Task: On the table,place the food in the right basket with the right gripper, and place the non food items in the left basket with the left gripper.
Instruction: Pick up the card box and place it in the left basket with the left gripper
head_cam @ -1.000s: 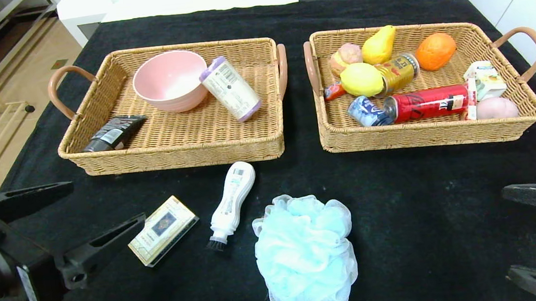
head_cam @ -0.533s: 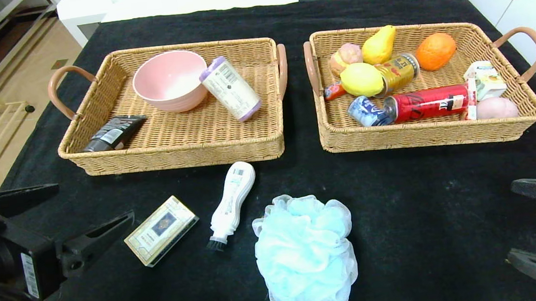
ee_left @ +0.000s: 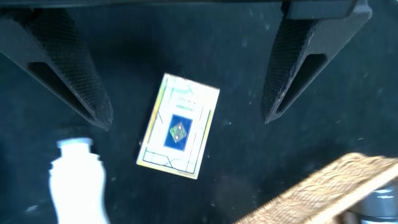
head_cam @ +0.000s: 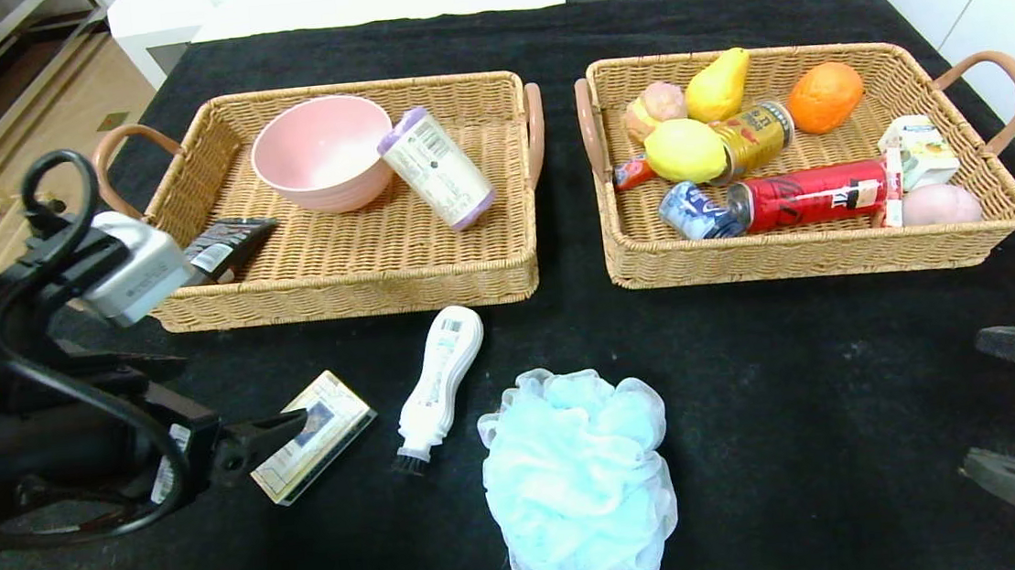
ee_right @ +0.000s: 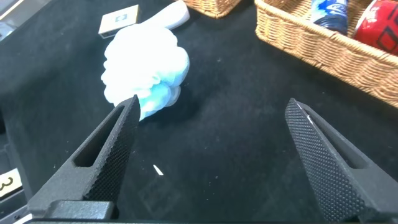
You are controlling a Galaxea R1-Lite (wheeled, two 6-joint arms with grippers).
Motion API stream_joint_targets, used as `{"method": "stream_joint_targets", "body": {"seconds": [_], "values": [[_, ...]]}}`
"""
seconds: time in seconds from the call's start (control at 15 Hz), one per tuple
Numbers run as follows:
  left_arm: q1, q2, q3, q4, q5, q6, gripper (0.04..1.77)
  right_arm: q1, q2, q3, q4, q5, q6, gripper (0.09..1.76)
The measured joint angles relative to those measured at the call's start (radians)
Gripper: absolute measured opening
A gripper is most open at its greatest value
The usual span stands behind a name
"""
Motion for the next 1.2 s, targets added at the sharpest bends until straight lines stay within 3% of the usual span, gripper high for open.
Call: {"method": "stream_joint_targets", "body": {"seconds": [0.4, 1.2], "values": [[0.002, 0.171, -0.074, 0.006, 0.041, 0.002, 1.72, -0.008, 0.009, -0.002, 0.001, 0.000, 0.000, 1.70], [0.032, 0.262, -0.019, -0.002, 0.021, -0.004, 1.72, -0.036, 0.062, 0.001, -0.021, -0.001, 0.000, 1.71]]}}
